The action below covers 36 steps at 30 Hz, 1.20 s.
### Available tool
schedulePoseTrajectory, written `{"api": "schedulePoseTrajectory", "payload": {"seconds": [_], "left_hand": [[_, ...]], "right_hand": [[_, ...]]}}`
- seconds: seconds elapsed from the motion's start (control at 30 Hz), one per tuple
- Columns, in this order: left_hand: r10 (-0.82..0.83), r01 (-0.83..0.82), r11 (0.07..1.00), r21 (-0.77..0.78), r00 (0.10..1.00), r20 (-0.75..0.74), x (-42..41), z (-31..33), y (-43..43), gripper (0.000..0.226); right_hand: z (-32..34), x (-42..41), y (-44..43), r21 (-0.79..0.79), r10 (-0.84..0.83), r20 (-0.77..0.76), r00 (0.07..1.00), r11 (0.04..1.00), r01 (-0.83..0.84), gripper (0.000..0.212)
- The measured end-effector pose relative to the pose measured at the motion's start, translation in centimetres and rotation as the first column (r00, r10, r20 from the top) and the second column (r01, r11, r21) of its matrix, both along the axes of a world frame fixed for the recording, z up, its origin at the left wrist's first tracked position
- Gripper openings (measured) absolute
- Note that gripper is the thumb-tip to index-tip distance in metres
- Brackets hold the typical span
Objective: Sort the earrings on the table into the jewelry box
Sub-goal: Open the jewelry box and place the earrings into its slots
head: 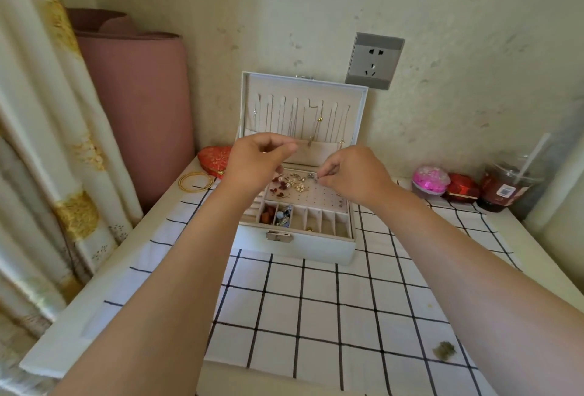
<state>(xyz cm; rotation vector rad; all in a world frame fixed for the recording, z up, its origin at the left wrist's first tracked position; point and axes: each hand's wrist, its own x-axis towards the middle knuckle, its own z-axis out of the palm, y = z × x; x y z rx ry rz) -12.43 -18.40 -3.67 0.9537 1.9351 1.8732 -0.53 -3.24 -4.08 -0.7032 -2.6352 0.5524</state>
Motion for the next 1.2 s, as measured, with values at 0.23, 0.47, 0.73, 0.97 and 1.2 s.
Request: {"api": "schedulePoseTrajectory", "payload": {"seconds": [0.23, 0.47, 0.73, 0.97, 1.2], "left_hand": [[-0.001, 0.001, 1.0, -0.028, 1.0, -0.012, 0.1, -0.7, 0.8, 0.006], [-0.005, 0.005, 0.999, -0.031, 1.0, 0.004, 0.6, -0.9, 0.9, 0.007], [0.005, -0.004, 1.0, -0.017, 0.999, 0.045, 0.8, -1.0, 0.9, 0.011], [-0.06, 0.053, 0.998, 0.042, 0.98, 0.192, 2.1, 0.0, 1.3, 0.014], [-0.063, 0.048, 0.997, 0.062, 0.961, 0.268, 2.4, 0.5, 1.1, 0.011]], "right_hand": [[-0.8, -0.4, 0.0, 0.124, -0.002, 0.071, 0.997, 0.992, -0.007, 0.011], [-0.9, -0.6, -0.1, 0.184, 0.051, 0.092, 0.994, 0.981, -0.068, 0.01], [0.5, -0.3, 0.9, -0.083, 0.099, -0.03, 0.995, 0.991, -0.101, 0.012], [4.9, 1.0, -0.4, -0.36, 0.122, -0.249, 0.961, 0.91, -0.208, 0.015], [4.3, 0.7, -1.3, -0.377, 0.09, -0.343, 0.935, 0.898, -0.225, 0.022]]}}
